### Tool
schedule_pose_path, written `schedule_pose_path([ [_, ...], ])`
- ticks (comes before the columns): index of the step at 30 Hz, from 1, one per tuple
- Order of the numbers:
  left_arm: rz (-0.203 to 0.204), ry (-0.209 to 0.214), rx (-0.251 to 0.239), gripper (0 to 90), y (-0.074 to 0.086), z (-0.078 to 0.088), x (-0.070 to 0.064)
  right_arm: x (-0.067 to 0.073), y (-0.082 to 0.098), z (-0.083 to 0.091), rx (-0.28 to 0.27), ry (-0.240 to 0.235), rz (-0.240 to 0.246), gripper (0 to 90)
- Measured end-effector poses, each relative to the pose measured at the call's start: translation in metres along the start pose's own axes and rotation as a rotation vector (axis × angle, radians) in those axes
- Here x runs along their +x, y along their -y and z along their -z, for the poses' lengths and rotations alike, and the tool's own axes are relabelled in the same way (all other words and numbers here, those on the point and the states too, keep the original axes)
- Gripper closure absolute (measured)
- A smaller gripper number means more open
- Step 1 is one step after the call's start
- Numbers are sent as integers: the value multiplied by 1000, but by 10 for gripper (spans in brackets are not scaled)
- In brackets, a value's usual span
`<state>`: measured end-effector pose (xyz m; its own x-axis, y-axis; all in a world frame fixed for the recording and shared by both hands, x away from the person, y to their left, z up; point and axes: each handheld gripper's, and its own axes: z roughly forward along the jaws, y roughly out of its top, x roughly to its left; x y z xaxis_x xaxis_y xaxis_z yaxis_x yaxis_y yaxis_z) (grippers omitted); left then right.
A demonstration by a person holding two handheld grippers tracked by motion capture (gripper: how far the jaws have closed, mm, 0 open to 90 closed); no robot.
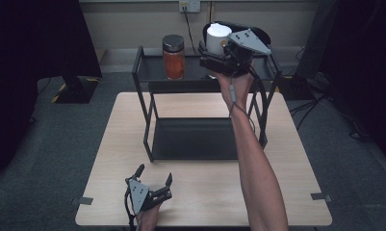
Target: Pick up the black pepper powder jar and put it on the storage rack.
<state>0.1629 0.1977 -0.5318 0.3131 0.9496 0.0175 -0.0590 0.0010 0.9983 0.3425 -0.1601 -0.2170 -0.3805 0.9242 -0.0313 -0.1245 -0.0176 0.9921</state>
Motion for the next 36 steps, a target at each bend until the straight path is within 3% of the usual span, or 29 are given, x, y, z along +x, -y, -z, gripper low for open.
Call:
schedule_pose_path([
  [16,3,-3,0,5,0,0,-1,-7,20,36,-74,-3,-14,0],
  [24,0,-4,1,6,0,0,-1,-12,32,49,-87,-17,-49,0],
  [36,0,-3,1,6,0,0,-1,-7,47,71,-90,-24,-34,0],
])
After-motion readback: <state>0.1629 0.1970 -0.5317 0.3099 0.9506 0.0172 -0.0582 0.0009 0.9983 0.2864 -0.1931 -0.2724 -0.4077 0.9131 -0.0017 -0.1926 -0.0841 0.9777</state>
